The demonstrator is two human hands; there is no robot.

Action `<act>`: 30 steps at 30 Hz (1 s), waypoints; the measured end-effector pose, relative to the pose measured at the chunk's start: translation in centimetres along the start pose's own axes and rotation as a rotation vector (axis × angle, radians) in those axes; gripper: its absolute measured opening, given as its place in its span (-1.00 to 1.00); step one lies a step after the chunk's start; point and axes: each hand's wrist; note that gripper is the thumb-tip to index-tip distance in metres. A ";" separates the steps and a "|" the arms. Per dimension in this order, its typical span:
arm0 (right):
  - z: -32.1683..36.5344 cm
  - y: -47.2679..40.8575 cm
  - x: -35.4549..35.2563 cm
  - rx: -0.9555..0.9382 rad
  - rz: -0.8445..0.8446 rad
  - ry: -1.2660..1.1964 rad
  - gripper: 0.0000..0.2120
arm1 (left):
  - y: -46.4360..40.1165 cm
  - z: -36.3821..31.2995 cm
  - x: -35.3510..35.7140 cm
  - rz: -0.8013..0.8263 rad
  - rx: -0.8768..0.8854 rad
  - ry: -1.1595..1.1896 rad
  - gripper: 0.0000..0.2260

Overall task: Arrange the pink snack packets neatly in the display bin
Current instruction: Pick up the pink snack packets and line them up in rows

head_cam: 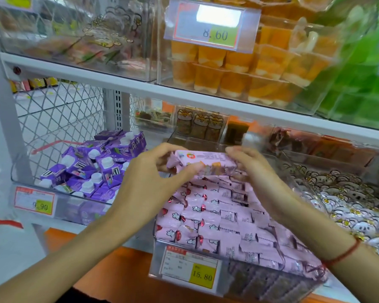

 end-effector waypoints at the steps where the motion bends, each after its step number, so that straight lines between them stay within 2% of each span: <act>1: 0.0 0.3 -0.1 -0.115 0.022 0.134 -0.59 | -0.1 0.0 0.1 -0.019 -0.022 -0.001 -0.71; 4: 0.3 1.2 0.1 -0.486 0.194 0.413 -0.43 | 0.0 0.0 0.1 -0.038 -0.030 -0.042 -0.67; 6: 0.2 1.2 0.7 -0.675 0.222 0.601 -0.50 | 0.2 -0.1 0.1 -0.026 -0.014 -0.095 -0.66; 8: 0.0 0.9 1.3 -0.754 0.157 0.658 -0.63 | 0.3 -0.1 0.2 -0.015 0.001 -0.129 -0.64; 10: -0.3 0.0 1.4 -0.741 0.016 0.609 -0.68 | 0.3 0.1 0.1 -0.029 0.005 -0.154 -0.57; 12: -0.6 -1.5 1.0 -0.649 -0.153 0.523 -0.72 | 0.1 0.7 -0.1 -0.033 -0.030 -0.164 -0.57; 14: -0.9 -3.7 0.4 -0.525 -0.230 0.459 -0.77 | 0.0 1.4 -0.3 -0.002 -0.112 -0.189 -0.59; 19: -2.5 -8.4 0.4 -0.425 -0.184 0.385 -0.71 | -0.2 2.1 -0.8 0.095 -0.178 -0.308 -0.69; 23: -3.8 -11.0 1.9 -0.386 -0.167 0.406 -0.42 | -0.2 2.3 -1.0 0.111 -0.186 -0.304 -0.76; 25: -4.5 -11.7 2.8 -0.359 -0.126 0.456 -0.43 | -0.1 2.3 -1.1 0.124 -0.185 -0.293 -0.79; 30: -5.3 -12.2 3.6 -0.338 -0.063 0.606 -0.60 | -0.2 2.4 -1.1 0.121 -0.182 -0.294 -0.83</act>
Point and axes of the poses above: each hand's wrist, its own y-axis away from the middle knuckle, its own x-axis out of the palm, z = x × y, and after that the axes turned 5 degrees about -x, right-handed
